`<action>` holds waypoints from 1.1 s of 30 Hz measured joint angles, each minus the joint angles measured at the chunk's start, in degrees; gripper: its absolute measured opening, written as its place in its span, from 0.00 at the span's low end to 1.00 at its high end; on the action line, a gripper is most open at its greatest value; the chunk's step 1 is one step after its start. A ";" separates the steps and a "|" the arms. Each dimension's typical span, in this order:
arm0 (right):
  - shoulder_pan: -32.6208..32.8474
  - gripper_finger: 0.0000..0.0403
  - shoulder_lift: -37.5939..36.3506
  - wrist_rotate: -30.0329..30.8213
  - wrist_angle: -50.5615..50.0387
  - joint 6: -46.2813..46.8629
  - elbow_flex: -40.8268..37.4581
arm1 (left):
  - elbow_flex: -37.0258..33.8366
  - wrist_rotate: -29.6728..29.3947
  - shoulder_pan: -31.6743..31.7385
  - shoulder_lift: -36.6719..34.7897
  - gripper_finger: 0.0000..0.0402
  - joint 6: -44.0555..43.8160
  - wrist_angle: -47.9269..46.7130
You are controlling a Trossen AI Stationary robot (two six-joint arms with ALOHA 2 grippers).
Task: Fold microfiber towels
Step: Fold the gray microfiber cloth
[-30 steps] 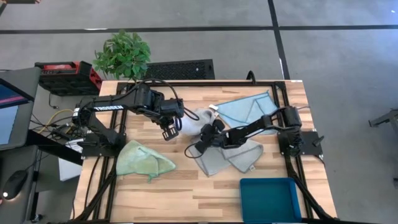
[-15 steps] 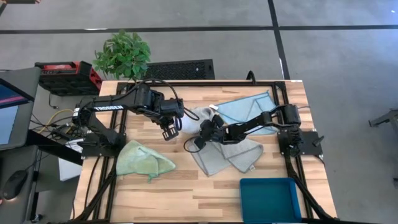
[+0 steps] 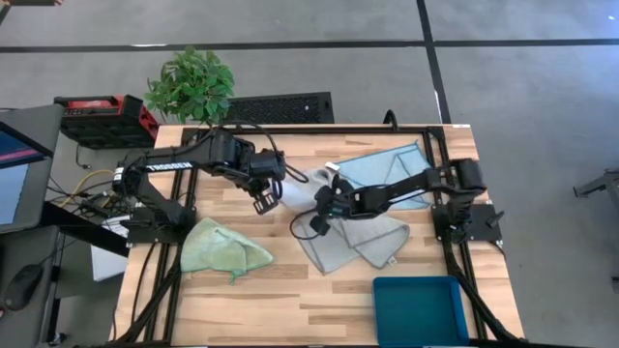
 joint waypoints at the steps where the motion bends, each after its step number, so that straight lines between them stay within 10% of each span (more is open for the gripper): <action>1: 0.00 0.01 -1.24 -0.20 -1.40 -0.06 0.17 | 0.00 -0.31 0.35 0.00 0.00 -0.17 -0.09; 13: -0.26 0.00 -18.78 -1.85 -16.40 -5.59 0.24 | 0.00 -9.85 3.28 0.00 0.00 -3.23 -2.50; 33: -1.12 0.00 -40.46 11.98 -34.03 -11.22 0.21 | 5.53 -22.22 3.63 -0.74 0.00 -5.24 -0.71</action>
